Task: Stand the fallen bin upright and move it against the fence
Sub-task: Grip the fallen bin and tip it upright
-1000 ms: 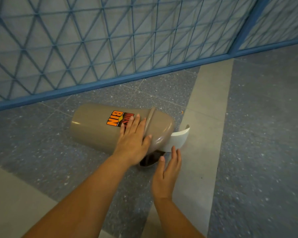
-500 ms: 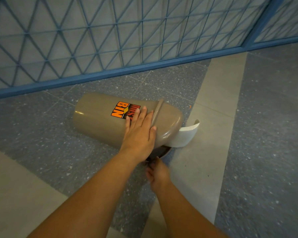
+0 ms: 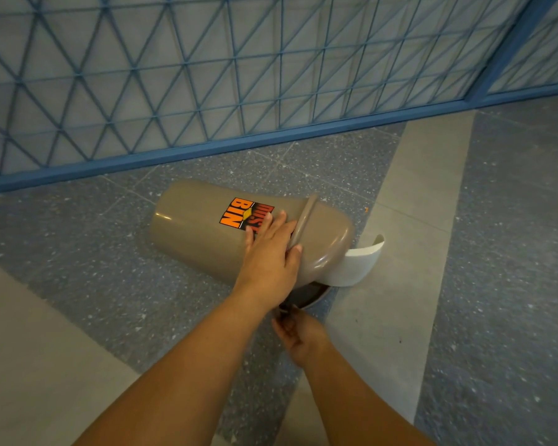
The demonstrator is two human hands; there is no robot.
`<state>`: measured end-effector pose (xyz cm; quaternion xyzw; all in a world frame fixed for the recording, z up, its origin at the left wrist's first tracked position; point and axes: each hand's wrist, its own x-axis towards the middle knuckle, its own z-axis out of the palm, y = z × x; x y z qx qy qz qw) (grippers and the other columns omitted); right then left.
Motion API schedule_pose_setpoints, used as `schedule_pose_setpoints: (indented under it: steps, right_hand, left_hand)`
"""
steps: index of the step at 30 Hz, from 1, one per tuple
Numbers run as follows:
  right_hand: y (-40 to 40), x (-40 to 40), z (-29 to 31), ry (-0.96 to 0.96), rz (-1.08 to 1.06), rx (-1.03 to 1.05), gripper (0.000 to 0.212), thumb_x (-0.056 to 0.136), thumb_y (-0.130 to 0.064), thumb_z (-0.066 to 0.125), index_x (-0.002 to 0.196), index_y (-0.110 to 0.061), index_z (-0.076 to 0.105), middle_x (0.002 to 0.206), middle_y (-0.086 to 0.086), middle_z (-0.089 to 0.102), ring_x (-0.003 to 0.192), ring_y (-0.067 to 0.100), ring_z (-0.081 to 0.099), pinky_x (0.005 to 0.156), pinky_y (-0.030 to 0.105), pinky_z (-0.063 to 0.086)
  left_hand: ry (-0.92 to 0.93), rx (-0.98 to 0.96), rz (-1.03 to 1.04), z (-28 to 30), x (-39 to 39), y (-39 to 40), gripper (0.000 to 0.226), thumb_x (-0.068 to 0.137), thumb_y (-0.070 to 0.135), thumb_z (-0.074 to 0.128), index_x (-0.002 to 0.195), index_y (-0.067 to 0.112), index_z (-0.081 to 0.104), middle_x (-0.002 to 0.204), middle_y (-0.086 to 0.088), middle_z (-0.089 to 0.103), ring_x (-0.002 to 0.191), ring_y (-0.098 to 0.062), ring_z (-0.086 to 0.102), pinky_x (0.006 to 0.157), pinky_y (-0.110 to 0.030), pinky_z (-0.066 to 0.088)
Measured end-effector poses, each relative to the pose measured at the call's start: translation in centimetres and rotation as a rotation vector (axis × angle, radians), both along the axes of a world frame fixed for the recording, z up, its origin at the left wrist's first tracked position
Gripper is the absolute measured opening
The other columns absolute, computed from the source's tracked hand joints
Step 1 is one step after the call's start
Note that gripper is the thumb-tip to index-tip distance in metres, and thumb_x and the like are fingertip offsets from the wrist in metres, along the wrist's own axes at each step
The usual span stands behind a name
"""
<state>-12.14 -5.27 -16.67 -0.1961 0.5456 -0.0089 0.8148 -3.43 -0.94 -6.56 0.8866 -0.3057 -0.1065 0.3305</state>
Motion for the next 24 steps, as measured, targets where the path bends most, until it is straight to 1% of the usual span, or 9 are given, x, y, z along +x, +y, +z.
schedule_pose_setpoints:
  steps: [5,7,9,11,13,15,19,22,24]
  right_hand:
    - [0.6,0.3,0.3,0.001,-0.019,-0.073,0.018,0.096,-0.010,0.047,0.107,-0.005,0.060,0.083,0.011,0.061,0.080,0.023,0.059,0.082,0.036,0.052]
    - [0.4,0.8,1.0,-0.033,-0.033,-0.153,0.014,0.094,-0.010,0.048,0.093,-0.012,0.063,0.086,0.010,0.062,0.085,0.024,0.059,0.082,0.036,0.052]
    - [-0.2,1.6,2.2,-0.098,-0.076,-0.236,0.012,0.092,-0.011,0.053,0.085,-0.013,0.062,0.081,0.008,0.062,0.081,0.021,0.061,0.081,0.035,0.054]
    - [-0.9,2.7,3.9,-0.151,-0.097,-0.328,0.006,0.089,-0.013,0.058,0.091,-0.010,0.063,0.081,0.007,0.063,0.079,0.018,0.063,0.086,0.037,0.054]
    - [-1.4,3.9,5.8,-0.164,-0.094,-0.442,0.023,0.087,-0.017,0.063,0.109,-0.010,0.062,0.094,0.007,0.067,0.086,0.017,0.065,0.080,0.032,0.055]
    - [-1.7,5.1,7.9,-0.171,-0.085,-0.588,0.035,0.085,-0.021,0.067,0.119,-0.013,0.060,0.098,-0.001,0.068,0.087,0.012,0.066,0.072,0.026,0.053]
    - [-1.0,6.9,11.9,-0.252,-0.046,-0.806,0.050,0.079,-0.025,0.073,0.125,-0.012,0.058,0.111,-0.001,0.069,0.101,0.014,0.066,0.088,0.033,0.055]
    - [-0.3,7.7,13.7,-0.332,0.049,-0.896,0.055,0.075,-0.027,0.077,0.125,-0.014,0.059,0.106,-0.007,0.067,0.100,0.008,0.066,0.085,0.025,0.055]
    - [0.3,8.1,14.2,-0.360,0.119,-0.925,0.055,0.073,-0.028,0.078,0.124,-0.016,0.060,0.113,-0.005,0.067,0.102,0.009,0.065,0.088,0.027,0.055]
  left_hand:
    - [0.112,-0.112,0.114,1.9,1.0,0.2,0.043,0.090,0.020,0.054,0.132,0.022,0.053,0.153,-0.001,0.037,0.147,-0.016,0.017,0.121,-0.042,0.000]
    - [0.169,-0.196,0.183,3.1,2.1,0.6,0.042,0.089,0.017,0.056,0.130,0.020,0.055,0.150,-0.002,0.041,0.145,-0.017,0.024,0.120,-0.041,0.013]
    - [0.213,-0.299,0.268,4.7,3.6,1.2,0.040,0.088,0.015,0.057,0.127,0.017,0.058,0.141,-0.004,0.052,0.136,-0.019,0.041,0.115,-0.038,0.029]
    - [0.263,-0.413,0.367,6.4,5.0,2.2,0.037,0.087,0.014,0.058,0.124,0.015,0.061,0.126,-0.005,0.063,0.116,-0.018,0.057,0.104,-0.034,0.043]
    - [0.356,-0.544,0.439,7.9,6.3,3.6,0.035,0.089,0.012,0.055,0.123,0.015,0.062,0.114,-0.003,0.068,0.101,-0.016,0.063,0.089,-0.029,0.050]
    - [0.432,-0.645,0.494,9.1,7.5,5.1,0.030,0.090,0.010,0.053,0.118,0.015,0.063,0.098,0.001,0.070,0.085,-0.010,0.064,0.073,-0.022,0.051]
    - [0.549,-0.740,0.624,10.8,9.7,9.0,0.023,0.092,0.007,0.047,0.083,0.018,0.065,0.056,0.011,0.068,0.049,-0.001,0.062,0.045,-0.014,0.047]
    - [0.654,-0.658,0.673,10.8,10.4,12.1,0.026,0.093,0.012,0.043,0.081,0.022,0.064,0.072,0.005,0.064,0.066,-0.010,0.057,0.053,-0.026,0.046]
    - [0.707,-0.632,0.725,10.5,10.5,14.1,0.024,0.094,0.015,0.044,0.083,0.024,0.063,0.081,0.004,0.062,0.074,-0.012,0.055,0.057,-0.032,0.046]
